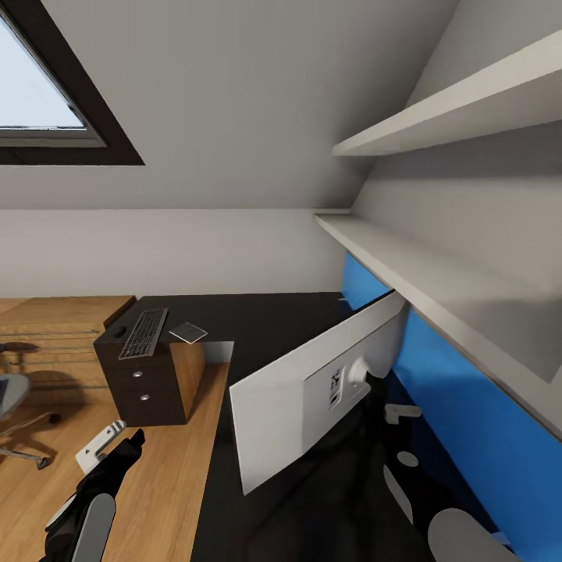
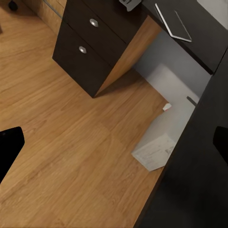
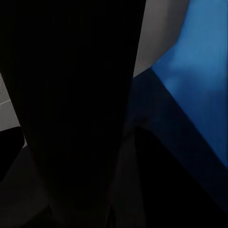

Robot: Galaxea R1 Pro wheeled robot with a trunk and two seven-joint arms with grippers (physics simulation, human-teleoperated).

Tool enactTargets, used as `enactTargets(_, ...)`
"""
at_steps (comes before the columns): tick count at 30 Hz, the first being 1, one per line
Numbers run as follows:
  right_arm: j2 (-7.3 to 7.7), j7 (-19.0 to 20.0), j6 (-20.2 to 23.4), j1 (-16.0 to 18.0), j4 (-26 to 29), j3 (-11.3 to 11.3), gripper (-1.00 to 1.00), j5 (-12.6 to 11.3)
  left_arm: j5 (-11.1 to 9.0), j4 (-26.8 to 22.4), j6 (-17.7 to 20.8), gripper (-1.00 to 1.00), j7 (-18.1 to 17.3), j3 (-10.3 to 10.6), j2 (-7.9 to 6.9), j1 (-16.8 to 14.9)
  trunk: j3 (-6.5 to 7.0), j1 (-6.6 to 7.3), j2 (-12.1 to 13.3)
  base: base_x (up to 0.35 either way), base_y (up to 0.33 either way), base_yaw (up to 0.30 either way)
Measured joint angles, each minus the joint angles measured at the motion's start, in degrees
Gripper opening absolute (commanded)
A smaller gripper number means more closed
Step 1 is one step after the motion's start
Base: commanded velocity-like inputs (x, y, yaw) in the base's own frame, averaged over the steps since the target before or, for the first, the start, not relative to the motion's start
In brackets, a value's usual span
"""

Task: In the bedroom, organize the workspace by keeping the computer under the desk, ensuring the monitor is on the desk, placing the keyboard on the desk next to the monitor, placing the mouse on the desk next to the keyboard, moving the folder from the swivel chair onto the desk next to the mouse, stacking the notebook on top of the folder with the pen on top of the notebook, and positioning the swivel chair next to the desk.

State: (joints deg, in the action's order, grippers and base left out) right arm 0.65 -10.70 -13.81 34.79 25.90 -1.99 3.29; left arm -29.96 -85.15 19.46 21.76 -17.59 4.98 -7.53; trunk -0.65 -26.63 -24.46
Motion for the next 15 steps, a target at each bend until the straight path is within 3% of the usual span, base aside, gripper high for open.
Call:
enactTargets(14,0.18,0.35,0.05,0.01,0.03,-0.02,-1.00,-0.07,0.00,0.00,0.00,1.00,0.00,0.00,0.00,0.00,0.00,0.00,0.00,0.000,0.000,0.000)
enactTargets(15,0.18,0.34,0.06,0.01,0.03,-0.01,1.00,-0.08,0.00,0.00,0.00,1.00,0.01,0.00,0.00,0.00,0.00,0.00,0.00,0.000,0.000,0.000)
